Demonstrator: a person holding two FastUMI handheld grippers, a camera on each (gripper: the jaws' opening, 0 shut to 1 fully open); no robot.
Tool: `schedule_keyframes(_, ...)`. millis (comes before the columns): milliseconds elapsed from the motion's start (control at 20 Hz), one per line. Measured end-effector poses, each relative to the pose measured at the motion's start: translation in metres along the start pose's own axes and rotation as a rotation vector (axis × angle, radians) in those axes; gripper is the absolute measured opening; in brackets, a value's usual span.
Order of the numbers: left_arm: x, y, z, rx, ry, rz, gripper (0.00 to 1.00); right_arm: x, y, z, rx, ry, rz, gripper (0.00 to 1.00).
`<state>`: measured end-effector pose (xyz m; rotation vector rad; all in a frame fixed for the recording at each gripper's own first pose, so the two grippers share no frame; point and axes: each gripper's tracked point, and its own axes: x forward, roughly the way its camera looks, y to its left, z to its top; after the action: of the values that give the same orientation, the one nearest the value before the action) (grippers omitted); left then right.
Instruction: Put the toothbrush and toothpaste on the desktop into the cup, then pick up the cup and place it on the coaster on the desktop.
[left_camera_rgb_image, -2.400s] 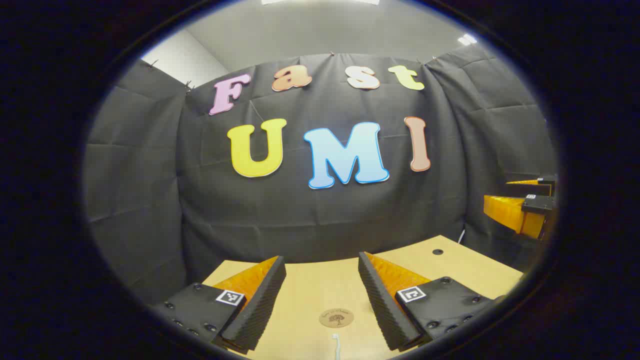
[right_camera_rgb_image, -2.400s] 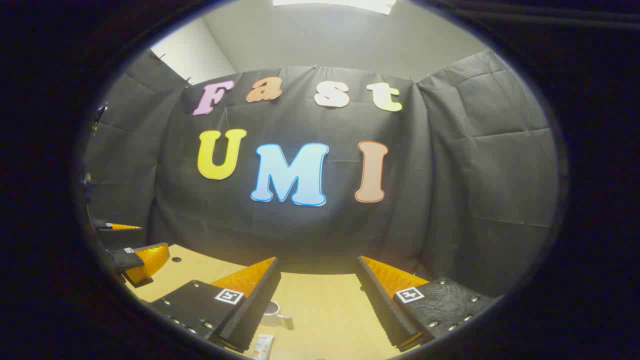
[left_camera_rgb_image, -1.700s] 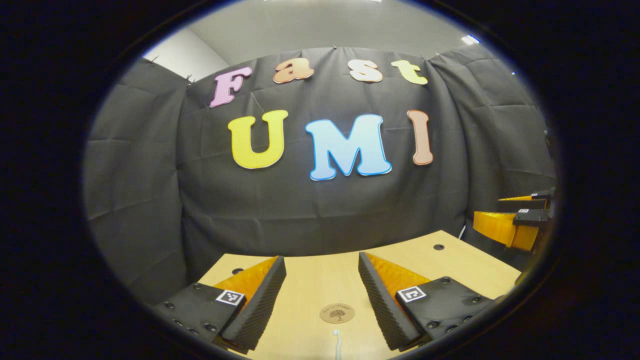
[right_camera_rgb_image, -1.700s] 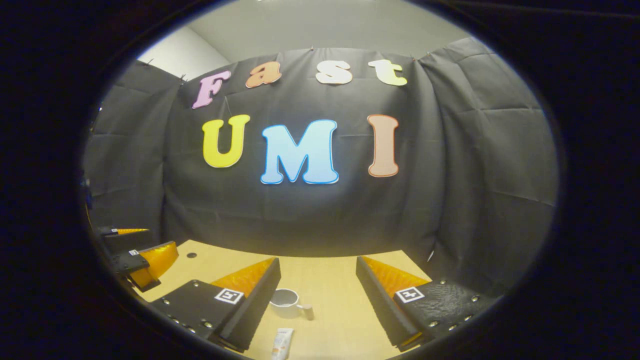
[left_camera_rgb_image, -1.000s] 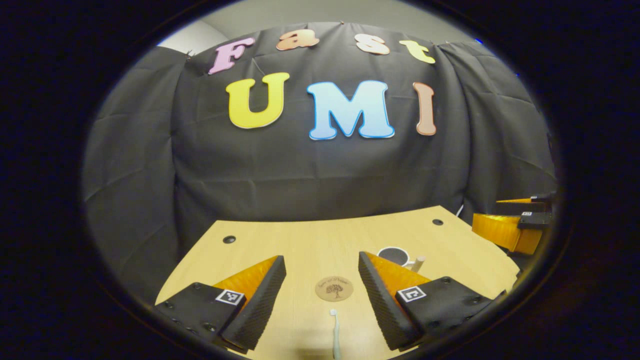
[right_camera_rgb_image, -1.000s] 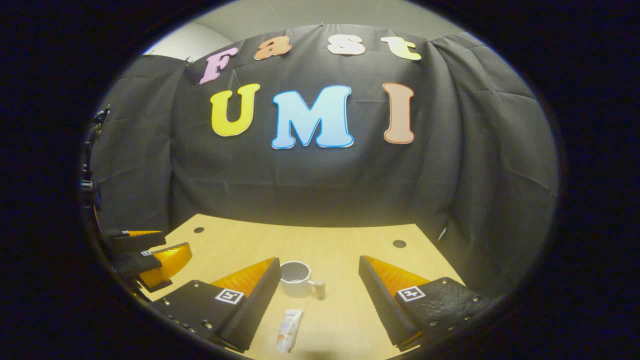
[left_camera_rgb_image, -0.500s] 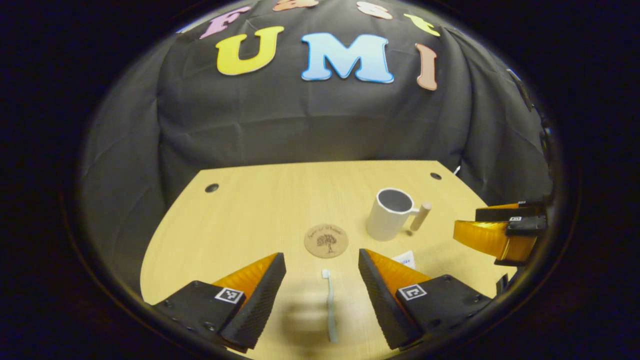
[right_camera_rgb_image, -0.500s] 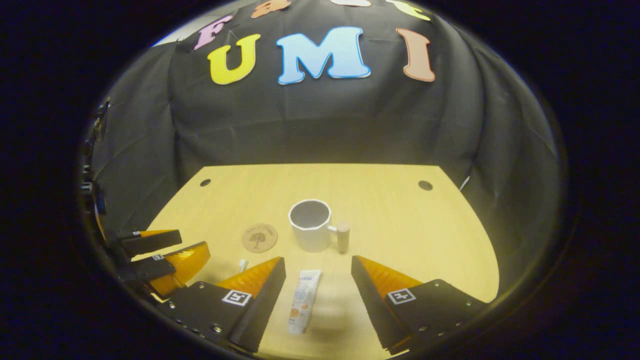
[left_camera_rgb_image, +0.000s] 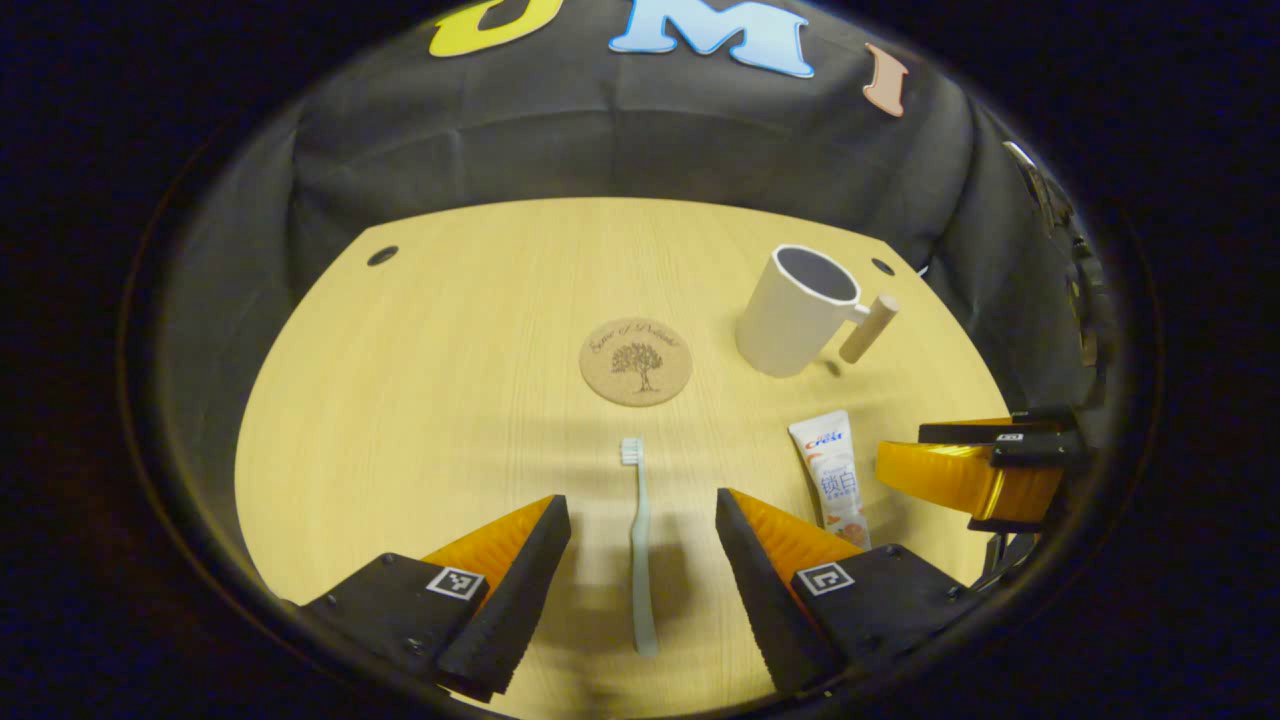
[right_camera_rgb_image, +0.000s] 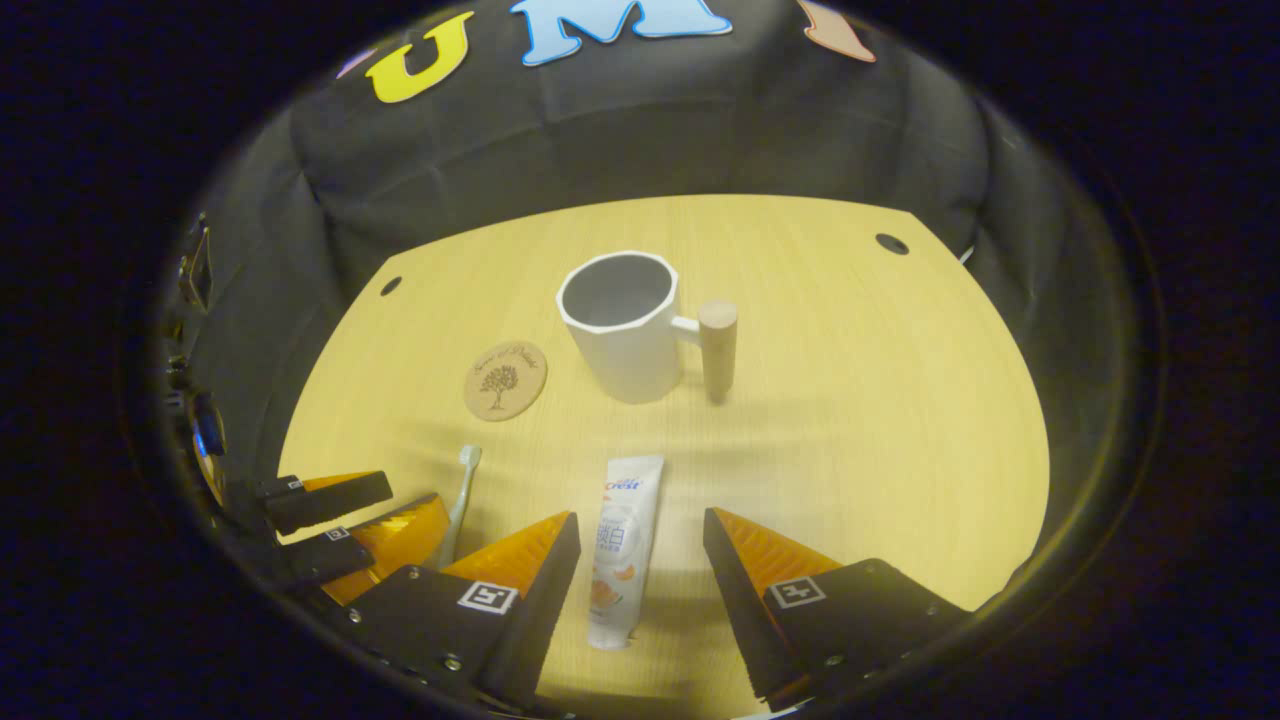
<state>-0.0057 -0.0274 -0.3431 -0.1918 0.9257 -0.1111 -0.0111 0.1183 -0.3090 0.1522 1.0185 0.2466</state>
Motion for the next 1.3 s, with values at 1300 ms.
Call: schedule_keyframes(1300, 0.024, 0.027, -0.039, -0.047, 0.183, 0.137, 0.83, 0.041, -0.008, -0.046, 0.051, 0.26, -0.072, 0.52)
